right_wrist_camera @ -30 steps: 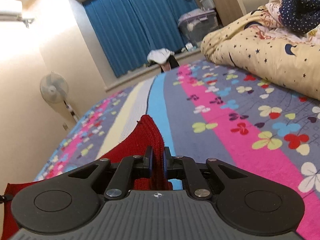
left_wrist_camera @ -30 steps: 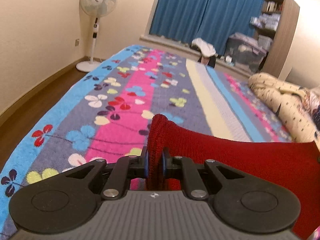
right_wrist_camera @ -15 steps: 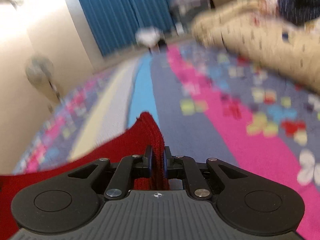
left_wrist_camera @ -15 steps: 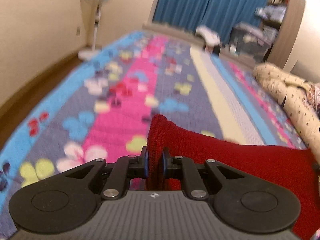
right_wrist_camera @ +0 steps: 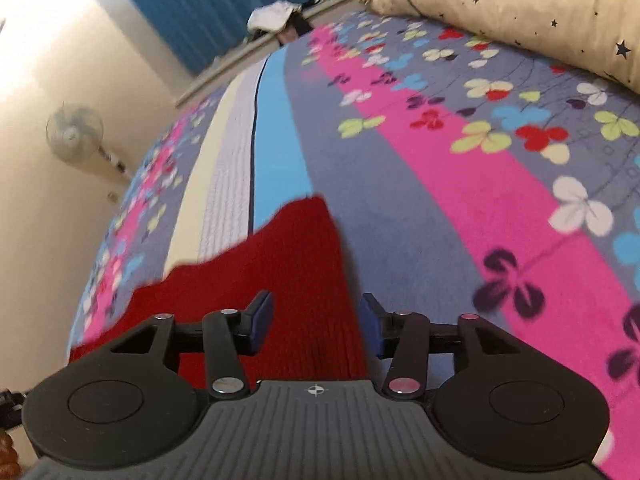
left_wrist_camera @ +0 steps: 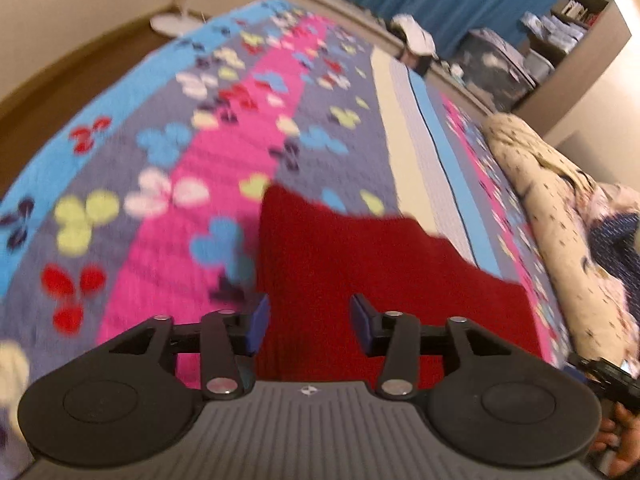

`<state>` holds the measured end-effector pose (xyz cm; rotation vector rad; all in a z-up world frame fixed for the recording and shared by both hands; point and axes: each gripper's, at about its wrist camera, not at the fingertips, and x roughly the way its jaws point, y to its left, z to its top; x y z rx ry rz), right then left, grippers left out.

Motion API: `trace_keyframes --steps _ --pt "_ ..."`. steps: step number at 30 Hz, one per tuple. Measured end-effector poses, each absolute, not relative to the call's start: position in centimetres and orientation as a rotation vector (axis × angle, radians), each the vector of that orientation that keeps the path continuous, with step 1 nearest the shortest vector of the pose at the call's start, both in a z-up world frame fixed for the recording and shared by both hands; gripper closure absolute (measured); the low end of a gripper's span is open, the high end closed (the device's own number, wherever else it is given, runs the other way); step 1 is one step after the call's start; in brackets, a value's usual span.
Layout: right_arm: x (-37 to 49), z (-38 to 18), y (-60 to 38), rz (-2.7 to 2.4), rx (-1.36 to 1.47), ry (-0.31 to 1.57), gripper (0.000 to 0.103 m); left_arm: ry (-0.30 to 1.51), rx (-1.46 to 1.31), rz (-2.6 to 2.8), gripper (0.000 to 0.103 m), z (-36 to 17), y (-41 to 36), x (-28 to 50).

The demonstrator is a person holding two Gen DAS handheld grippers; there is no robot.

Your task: Fold small clothes

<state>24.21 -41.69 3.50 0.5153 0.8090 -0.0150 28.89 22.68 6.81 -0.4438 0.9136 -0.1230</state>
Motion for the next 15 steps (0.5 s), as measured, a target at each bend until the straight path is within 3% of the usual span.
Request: trace_keyframes --steps 10,11,13,14,15 --pt "21.1 1.2 -41.4 -0.073 0.538 0.965 0.048 1.055 -0.384 -0.111 0.044 3.7 21.9 24.6" --pt "21.0 1.0 -41.5 -0.071 0.542 0.969 0.048 1.069 -0.382 -0.116 0.047 3.4 22.0 24.6" --pt "20.8 0.8 -41.4 -0.056 0.538 0.981 0.052 1.088 -0.383 -0.144 0.073 3.1 21.9 24.6" --pt "20.8 0.7 -41.3 -0.041 0.531 0.991 0.066 1.092 -0.384 -0.170 0.087 3.1 21.7 24.6" --pt "20.8 0.5 -41.1 -0.018 0.526 1.002 0.076 1.087 -0.364 -0.186 0.087 3.3 21.5 24.5"
